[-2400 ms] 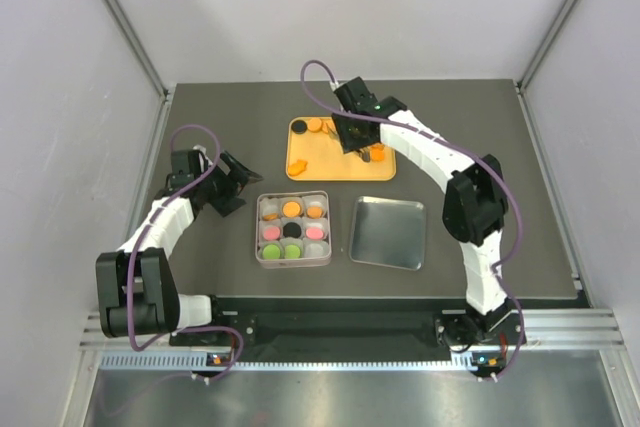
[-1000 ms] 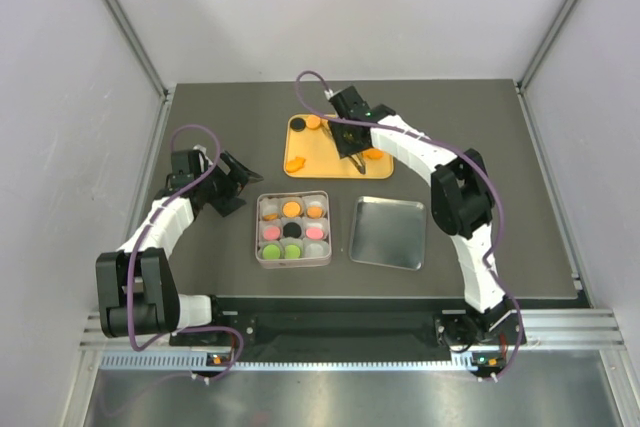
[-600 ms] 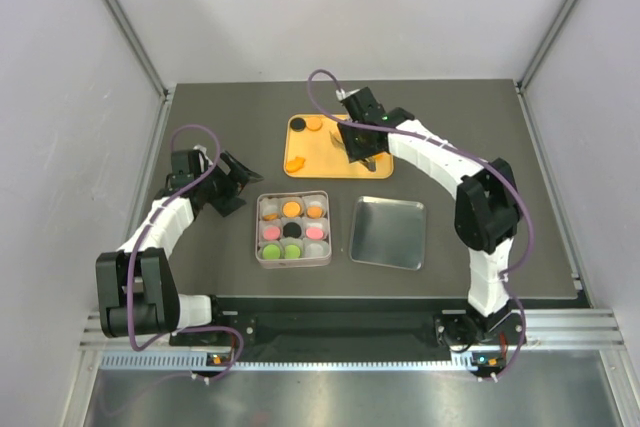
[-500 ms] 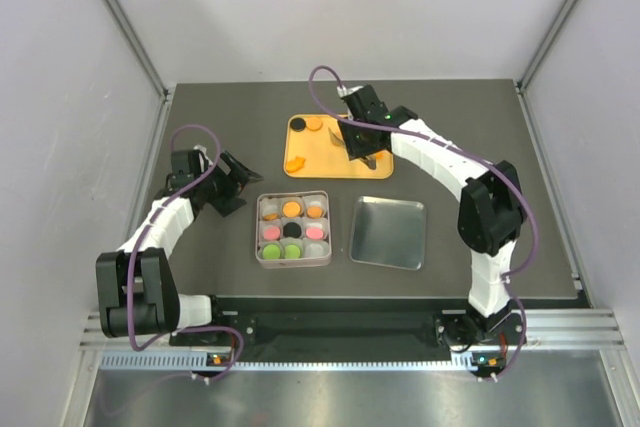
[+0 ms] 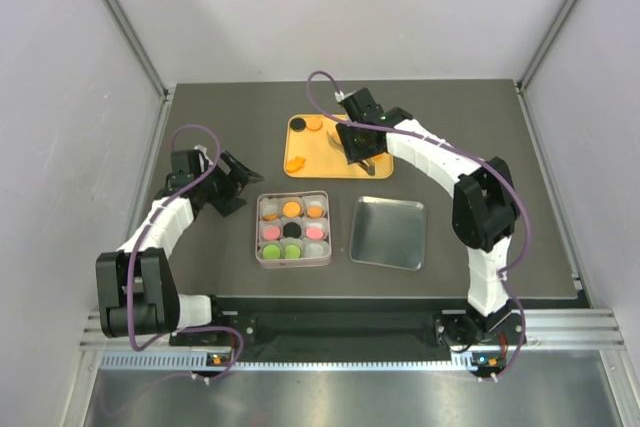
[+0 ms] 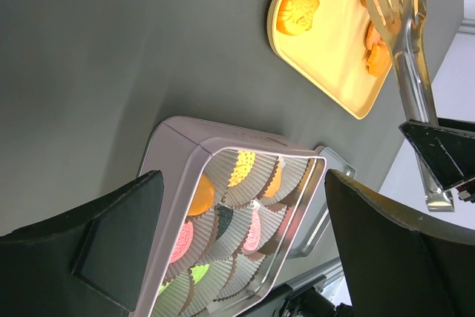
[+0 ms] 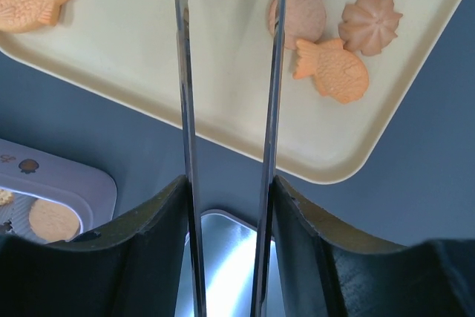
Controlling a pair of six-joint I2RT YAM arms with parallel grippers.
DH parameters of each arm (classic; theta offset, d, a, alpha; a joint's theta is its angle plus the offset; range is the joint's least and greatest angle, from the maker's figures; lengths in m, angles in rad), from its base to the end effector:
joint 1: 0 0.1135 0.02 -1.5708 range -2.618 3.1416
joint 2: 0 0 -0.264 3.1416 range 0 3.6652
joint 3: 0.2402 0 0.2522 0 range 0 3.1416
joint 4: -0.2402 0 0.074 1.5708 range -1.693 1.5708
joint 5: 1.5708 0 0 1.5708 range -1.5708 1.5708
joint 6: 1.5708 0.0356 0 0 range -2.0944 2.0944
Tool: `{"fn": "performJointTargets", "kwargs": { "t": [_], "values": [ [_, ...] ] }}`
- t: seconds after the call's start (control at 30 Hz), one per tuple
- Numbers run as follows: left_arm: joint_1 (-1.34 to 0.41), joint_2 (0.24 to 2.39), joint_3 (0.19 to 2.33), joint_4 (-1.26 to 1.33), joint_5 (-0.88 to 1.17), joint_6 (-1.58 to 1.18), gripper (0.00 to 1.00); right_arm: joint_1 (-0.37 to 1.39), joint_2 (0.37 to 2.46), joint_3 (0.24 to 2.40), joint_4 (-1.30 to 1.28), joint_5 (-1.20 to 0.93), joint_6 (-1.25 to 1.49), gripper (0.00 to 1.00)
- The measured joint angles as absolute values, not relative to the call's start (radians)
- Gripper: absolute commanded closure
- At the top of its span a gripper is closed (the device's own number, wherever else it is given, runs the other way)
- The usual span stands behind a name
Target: Pack the cookies
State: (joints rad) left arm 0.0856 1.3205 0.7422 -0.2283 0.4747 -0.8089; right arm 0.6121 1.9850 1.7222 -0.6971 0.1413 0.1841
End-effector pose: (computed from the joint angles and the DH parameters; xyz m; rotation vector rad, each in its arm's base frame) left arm 0.2661 0.0065 0.2093 -0.8416 2.3032 -0.8993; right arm 0.3639 0.2493 0.2600 -0.4806 2.4764 0.1438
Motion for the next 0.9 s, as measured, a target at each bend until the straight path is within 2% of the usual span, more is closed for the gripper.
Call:
{"fn": "performJointTargets", "kwargs": {
  "t": [0.9],
  "values": [
    [0.086, 1.32, 0.742, -0.228, 0.475, -0.809, 0.06, 0.606, 2.038, 1.769, -0.719, 0.133, 0.184, 0.54]
  ]
}}
